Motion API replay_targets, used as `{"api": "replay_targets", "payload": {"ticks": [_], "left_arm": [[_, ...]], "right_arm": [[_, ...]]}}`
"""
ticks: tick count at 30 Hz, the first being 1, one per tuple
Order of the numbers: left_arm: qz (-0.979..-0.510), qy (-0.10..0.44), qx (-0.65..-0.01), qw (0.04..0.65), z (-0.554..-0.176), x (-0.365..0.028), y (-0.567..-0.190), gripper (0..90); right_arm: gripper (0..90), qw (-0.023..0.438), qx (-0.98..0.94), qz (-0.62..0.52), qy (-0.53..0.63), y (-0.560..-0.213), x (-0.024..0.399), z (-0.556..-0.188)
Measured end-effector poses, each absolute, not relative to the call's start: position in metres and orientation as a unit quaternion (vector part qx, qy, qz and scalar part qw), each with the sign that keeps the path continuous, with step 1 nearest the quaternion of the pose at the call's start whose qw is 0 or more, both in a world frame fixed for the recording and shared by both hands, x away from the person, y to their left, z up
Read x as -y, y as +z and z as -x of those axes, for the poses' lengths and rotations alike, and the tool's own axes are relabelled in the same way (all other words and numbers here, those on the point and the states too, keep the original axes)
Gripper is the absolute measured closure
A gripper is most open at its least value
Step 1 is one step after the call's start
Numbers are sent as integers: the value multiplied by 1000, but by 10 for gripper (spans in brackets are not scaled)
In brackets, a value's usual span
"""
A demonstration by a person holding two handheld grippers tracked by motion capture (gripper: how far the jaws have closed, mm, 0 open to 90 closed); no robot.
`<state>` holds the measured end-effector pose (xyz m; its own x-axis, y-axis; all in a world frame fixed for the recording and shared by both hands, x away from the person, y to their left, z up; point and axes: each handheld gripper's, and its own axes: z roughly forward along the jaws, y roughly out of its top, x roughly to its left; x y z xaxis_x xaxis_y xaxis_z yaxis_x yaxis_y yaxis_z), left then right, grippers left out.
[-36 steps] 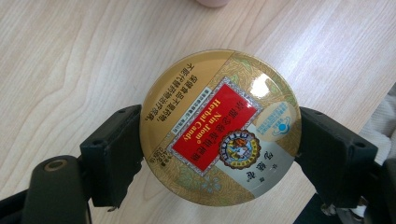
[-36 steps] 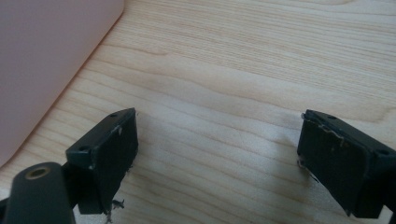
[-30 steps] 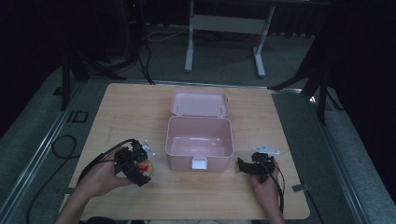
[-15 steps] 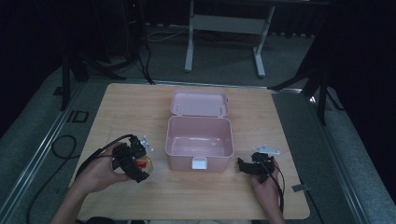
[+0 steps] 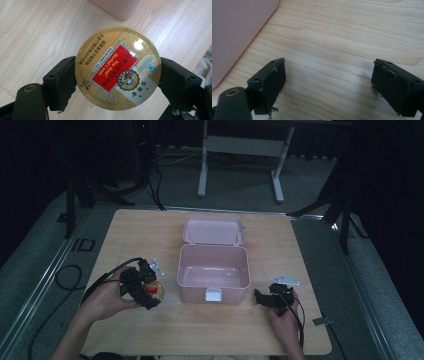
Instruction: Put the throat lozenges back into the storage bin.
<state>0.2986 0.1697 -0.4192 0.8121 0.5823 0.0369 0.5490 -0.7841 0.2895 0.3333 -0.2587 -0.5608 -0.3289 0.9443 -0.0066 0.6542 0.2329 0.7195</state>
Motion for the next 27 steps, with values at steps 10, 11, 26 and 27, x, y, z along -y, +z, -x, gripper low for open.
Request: {"api": "replay_targets", "payload": {"ticks": [10, 11, 26, 27], "left_arm": [[-943, 66, -297, 137, -304, -170, -410, 200], [-943, 67, -296, 136, -305, -170, -409, 200], [-946, 66, -287, 134, -311, -167, -400, 200], [-947, 67, -284, 134, -312, -167, -399, 200]], "right_arm": [[122, 229, -751, -532, 317, -561, 259, -333], [122, 229, -751, -532, 317, -561, 259, -333], [122, 229, -751, -533, 317, -561, 259, -333], [122, 228, -750, -533, 317, -561, 259, -333]]}}
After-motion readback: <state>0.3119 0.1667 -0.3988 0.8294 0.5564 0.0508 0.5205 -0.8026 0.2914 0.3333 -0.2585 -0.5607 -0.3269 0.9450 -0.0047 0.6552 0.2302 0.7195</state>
